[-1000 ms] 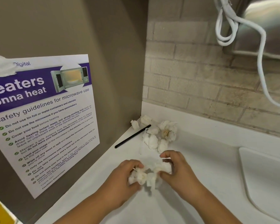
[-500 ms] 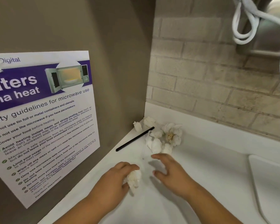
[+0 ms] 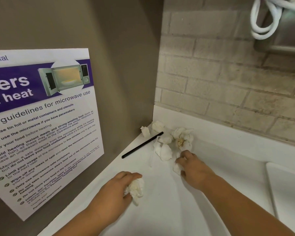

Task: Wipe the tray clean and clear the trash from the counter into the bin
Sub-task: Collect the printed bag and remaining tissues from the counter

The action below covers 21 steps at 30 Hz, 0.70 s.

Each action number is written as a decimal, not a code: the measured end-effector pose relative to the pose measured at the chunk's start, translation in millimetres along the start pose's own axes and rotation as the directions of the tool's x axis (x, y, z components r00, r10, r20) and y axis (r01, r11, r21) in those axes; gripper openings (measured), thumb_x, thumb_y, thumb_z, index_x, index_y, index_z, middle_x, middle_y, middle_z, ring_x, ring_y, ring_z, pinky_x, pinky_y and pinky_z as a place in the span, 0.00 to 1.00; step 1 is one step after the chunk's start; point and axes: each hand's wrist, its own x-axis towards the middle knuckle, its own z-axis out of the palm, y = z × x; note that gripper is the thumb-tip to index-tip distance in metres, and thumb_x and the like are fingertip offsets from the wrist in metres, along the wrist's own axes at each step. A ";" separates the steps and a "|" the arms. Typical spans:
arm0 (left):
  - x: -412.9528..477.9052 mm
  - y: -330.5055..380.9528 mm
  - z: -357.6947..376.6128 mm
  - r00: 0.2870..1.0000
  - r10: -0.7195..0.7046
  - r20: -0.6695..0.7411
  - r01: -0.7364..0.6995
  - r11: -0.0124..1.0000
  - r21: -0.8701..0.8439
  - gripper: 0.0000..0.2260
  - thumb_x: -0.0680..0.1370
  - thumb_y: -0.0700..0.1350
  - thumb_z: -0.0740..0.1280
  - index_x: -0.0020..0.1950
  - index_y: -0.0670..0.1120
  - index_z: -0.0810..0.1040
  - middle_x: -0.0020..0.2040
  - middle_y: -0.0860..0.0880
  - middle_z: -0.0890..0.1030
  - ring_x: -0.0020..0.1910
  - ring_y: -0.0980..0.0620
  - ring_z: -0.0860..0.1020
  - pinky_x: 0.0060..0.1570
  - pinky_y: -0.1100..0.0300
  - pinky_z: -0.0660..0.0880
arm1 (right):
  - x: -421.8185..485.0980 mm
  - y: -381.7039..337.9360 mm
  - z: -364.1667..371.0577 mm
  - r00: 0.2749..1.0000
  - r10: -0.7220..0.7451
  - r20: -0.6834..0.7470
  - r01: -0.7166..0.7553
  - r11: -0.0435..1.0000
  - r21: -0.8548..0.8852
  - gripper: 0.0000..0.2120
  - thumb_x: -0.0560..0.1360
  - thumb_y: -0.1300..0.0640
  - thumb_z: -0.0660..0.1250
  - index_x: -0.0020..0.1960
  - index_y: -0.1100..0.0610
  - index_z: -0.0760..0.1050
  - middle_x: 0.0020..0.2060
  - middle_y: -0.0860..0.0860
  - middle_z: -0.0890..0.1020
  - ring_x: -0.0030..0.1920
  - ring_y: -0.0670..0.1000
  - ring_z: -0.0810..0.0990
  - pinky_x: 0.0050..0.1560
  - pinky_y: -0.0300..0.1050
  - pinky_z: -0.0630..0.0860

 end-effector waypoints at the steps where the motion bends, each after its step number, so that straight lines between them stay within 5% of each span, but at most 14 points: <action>1: -1.1 0.0 -0.4 1.000 0.003 0.002 -0.003 1.000 0.001 0.27 0.72 0.41 0.66 0.57 0.72 0.66 0.57 0.68 0.71 0.52 0.66 0.73 0.48 0.76 0.68 | -1.3 1.2 2.2 1.000 -0.001 -0.010 0.001 1.000 0.023 0.20 0.79 0.56 0.59 0.70 0.53 0.65 0.74 0.50 0.55 0.72 0.54 0.59 0.66 0.44 0.68; 4: -4.2 1.1 -2.4 1.000 0.011 -0.001 -0.011 1.000 0.016 0.27 0.72 0.41 0.66 0.60 0.71 0.67 0.57 0.70 0.69 0.52 0.69 0.71 0.49 0.78 0.66 | -6.5 2.5 6.6 1.000 0.022 -0.014 -0.020 0.994 0.109 0.17 0.79 0.57 0.59 0.67 0.55 0.68 0.75 0.49 0.57 0.69 0.53 0.67 0.64 0.44 0.70; 8: -11.1 1.0 -7.6 1.000 0.017 -0.010 -0.017 1.000 0.024 0.26 0.72 0.41 0.67 0.63 0.68 0.68 0.58 0.68 0.70 0.53 0.66 0.72 0.52 0.74 0.68 | -19.2 -2.7 2.0 0.995 0.089 -0.047 -0.073 0.959 0.273 0.11 0.77 0.57 0.62 0.59 0.53 0.72 0.55 0.50 0.75 0.52 0.50 0.76 0.51 0.41 0.73; 14: -38.3 6.2 -29.4 0.998 -0.016 -0.067 0.015 1.000 -0.025 0.24 0.73 0.40 0.68 0.62 0.65 0.70 0.57 0.66 0.73 0.55 0.67 0.73 0.53 0.76 0.67 | -56.7 -31.6 -23.3 0.962 0.219 -0.162 -0.058 0.746 0.663 0.05 0.74 0.56 0.68 0.49 0.49 0.76 0.43 0.46 0.80 0.42 0.46 0.78 0.39 0.35 0.72; 21: -95.7 11.6 -53.4 0.989 -0.127 -0.080 0.112 0.979 -0.171 0.22 0.73 0.42 0.70 0.59 0.66 0.73 0.55 0.66 0.75 0.55 0.70 0.72 0.49 0.80 0.67 | -95.8 -102.4 -41.1 0.988 0.065 -0.139 0.075 0.587 0.806 0.06 0.73 0.55 0.69 0.47 0.45 0.77 0.42 0.44 0.81 0.41 0.42 0.79 0.38 0.32 0.74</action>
